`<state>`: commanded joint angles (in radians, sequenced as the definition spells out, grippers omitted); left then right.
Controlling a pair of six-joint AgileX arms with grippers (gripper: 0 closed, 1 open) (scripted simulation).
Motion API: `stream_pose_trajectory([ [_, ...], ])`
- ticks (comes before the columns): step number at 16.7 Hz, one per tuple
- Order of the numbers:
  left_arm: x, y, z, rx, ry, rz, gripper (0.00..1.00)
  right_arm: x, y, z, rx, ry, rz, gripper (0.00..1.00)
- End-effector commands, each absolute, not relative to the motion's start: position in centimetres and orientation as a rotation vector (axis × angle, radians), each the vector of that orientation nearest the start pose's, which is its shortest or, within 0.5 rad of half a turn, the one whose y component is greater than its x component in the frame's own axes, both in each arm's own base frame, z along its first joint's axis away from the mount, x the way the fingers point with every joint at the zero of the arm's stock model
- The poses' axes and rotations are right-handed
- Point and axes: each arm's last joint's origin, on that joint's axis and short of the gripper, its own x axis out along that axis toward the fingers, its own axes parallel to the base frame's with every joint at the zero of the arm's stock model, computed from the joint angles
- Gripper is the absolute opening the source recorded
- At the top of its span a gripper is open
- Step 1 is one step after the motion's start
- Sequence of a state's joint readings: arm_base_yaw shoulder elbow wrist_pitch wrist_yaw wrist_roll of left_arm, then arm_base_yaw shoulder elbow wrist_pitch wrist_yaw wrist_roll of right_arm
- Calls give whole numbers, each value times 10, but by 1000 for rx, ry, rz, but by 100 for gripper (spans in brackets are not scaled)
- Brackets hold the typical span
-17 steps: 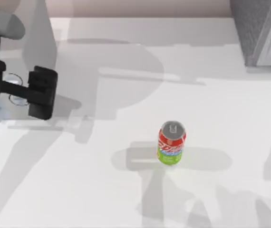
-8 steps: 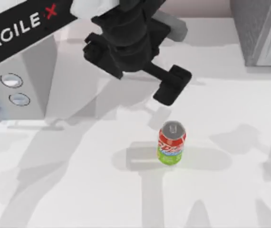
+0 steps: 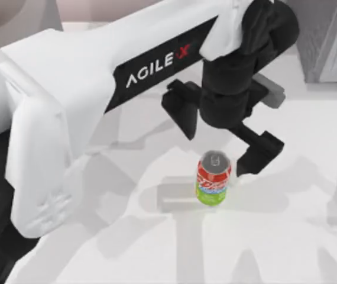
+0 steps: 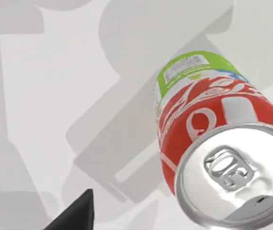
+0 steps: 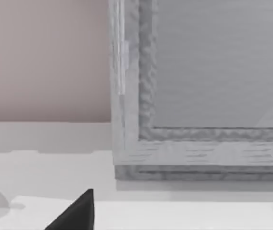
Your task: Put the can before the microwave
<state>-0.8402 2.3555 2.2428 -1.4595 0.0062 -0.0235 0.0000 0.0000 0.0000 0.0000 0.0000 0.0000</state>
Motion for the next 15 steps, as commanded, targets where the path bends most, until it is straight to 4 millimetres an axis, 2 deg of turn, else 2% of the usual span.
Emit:
stream_pose_trajectory([
  [7,314,-340,216,628,1479,-630,100,106,-1,160,0,0,0,100],
  [9,315,-341,202,628,1478,-631,100,106,-1,160,0,0,0,100],
  [12,314,-341,171,629,1479,-630,100,106,-1,160,0,0,0,100],
  [15,313,-340,160,629,1480,-630,100,106,-1,160,0,0,0,100],
])
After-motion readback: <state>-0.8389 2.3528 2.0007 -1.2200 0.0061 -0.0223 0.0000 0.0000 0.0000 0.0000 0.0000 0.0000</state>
